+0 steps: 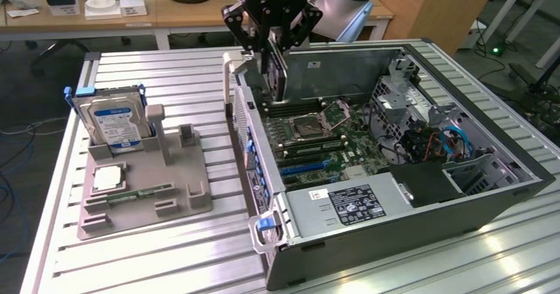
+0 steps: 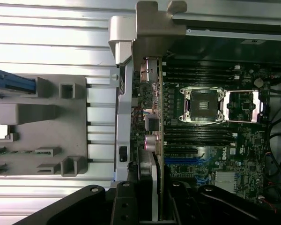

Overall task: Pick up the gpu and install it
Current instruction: 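Pick up the gpu and move the gpu toward the slot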

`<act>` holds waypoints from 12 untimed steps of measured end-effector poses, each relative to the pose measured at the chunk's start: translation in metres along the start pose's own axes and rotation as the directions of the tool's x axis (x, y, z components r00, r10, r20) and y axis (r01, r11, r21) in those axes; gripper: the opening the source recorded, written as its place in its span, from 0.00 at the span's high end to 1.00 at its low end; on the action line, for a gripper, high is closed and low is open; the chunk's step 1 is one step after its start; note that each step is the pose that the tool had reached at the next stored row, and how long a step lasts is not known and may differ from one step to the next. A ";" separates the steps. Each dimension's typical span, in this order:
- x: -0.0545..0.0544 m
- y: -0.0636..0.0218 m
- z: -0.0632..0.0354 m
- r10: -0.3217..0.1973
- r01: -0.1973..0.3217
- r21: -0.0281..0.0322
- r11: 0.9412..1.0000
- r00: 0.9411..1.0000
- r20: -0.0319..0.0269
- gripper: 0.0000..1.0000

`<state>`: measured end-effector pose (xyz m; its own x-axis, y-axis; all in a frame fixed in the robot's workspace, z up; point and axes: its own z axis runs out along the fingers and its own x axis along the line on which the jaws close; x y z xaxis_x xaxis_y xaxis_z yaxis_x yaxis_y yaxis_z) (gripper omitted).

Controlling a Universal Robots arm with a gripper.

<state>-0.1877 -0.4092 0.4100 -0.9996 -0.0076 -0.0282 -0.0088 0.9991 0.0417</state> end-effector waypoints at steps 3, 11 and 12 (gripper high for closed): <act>-0.003 0.0000 0.0001 0.000 0.000 0.000 1.000 1.000 0.000 0.72; -0.011 -0.0001 0.0003 0.000 0.000 0.000 1.000 1.000 0.000 0.72; -0.012 -0.0001 0.0003 0.000 0.000 0.000 1.000 1.000 0.000 0.72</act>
<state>-0.1755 -0.4092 0.4100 -0.9996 -0.0077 -0.0282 -0.0089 0.9991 0.0416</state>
